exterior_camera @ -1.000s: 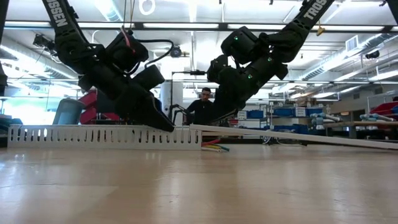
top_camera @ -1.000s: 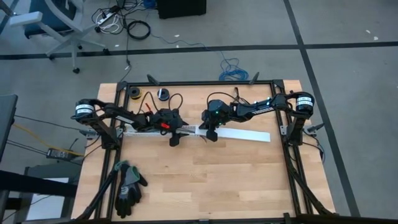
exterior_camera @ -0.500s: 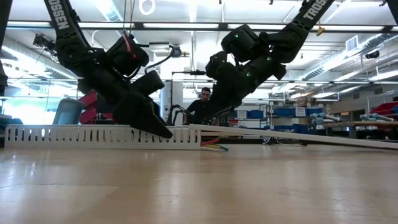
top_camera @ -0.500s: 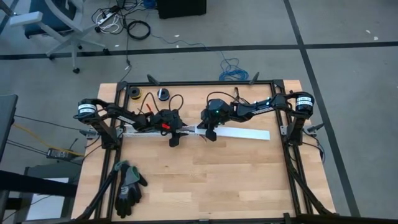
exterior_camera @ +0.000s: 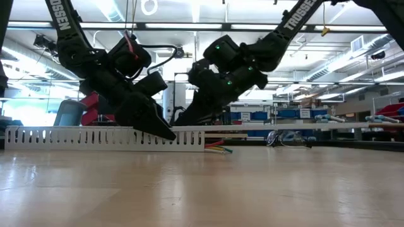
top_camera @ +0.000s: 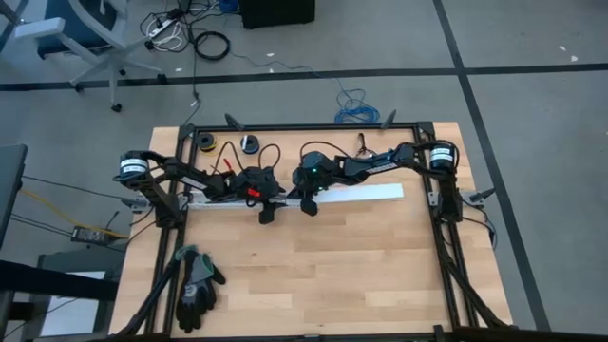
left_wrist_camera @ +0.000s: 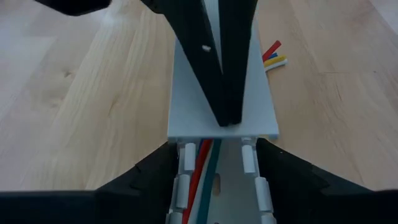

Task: Ziptie cables
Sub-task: Close the cable duct

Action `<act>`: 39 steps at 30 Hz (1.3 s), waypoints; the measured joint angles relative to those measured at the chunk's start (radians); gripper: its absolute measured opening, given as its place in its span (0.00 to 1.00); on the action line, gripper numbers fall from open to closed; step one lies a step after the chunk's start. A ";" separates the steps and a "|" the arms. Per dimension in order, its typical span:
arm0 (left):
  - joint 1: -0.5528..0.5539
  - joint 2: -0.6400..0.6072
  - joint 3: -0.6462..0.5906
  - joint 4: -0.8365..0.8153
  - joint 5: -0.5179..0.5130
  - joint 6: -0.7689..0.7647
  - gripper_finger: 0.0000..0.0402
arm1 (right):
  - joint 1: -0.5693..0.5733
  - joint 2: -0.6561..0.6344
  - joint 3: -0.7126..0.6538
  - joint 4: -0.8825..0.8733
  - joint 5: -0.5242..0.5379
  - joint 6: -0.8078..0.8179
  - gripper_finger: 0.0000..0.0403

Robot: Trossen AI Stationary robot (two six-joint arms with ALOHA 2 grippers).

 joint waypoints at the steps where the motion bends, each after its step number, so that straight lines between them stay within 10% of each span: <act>1: 0.000 0.000 0.000 0.000 -0.001 0.000 0.53 | 0.001 0.010 0.019 -0.003 -0.001 -0.006 0.00; 39: 0.000 -0.093 -0.013 -0.151 -0.025 -0.033 0.71 | -0.004 0.007 0.040 -0.027 -0.005 -0.022 0.00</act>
